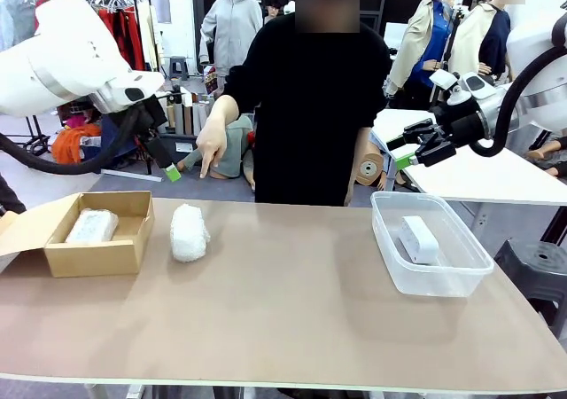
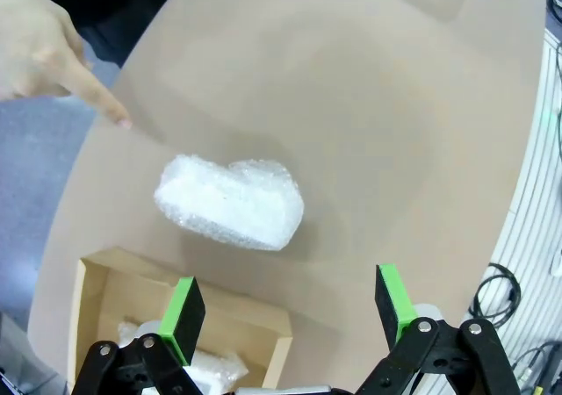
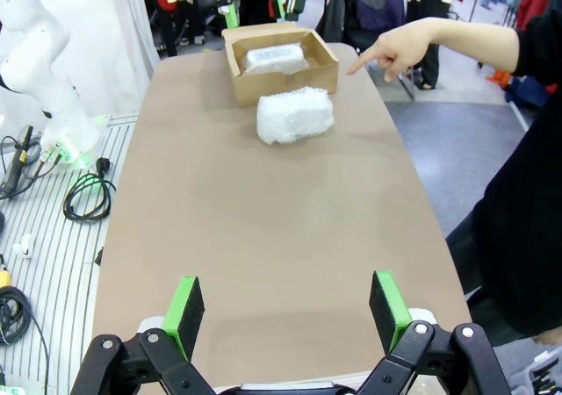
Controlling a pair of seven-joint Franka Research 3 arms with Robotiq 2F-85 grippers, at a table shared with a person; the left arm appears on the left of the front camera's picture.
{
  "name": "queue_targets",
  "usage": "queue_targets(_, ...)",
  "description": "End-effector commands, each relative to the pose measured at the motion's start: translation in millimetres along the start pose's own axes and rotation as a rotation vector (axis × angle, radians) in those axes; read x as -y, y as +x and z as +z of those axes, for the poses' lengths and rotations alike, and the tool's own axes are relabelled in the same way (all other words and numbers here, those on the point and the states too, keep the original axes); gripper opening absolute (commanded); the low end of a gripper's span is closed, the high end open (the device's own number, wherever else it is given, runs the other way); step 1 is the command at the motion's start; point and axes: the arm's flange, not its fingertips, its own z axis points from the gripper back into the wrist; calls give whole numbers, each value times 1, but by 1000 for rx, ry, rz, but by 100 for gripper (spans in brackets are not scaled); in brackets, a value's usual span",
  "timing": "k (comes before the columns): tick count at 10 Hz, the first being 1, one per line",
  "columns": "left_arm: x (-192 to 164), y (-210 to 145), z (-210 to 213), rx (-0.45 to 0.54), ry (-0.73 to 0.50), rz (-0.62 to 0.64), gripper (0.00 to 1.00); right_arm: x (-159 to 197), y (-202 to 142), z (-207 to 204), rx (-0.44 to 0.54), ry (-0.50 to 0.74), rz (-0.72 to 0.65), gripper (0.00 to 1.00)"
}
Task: Separate and place wrapped and unwrapped clocks.
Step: Pick up the Digital clock indicated by the person.
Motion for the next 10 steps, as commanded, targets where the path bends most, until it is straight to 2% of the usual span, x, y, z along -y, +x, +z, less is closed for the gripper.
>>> queue_targets(1,3,-4,10,4,6,1,100,0,1,1,-1,-1,3,100)
queue_targets(5,2,0,9,7,9,-2,100,0,1,1,-1,-1,3,100)
queue_targets(8,8,32,-12,-17,6,362,100,0,1,1,-1,-1,3,100)
queue_targets(10,10,42,-30,-83,156,567,100,0,1,1,-1,-1,3,100)
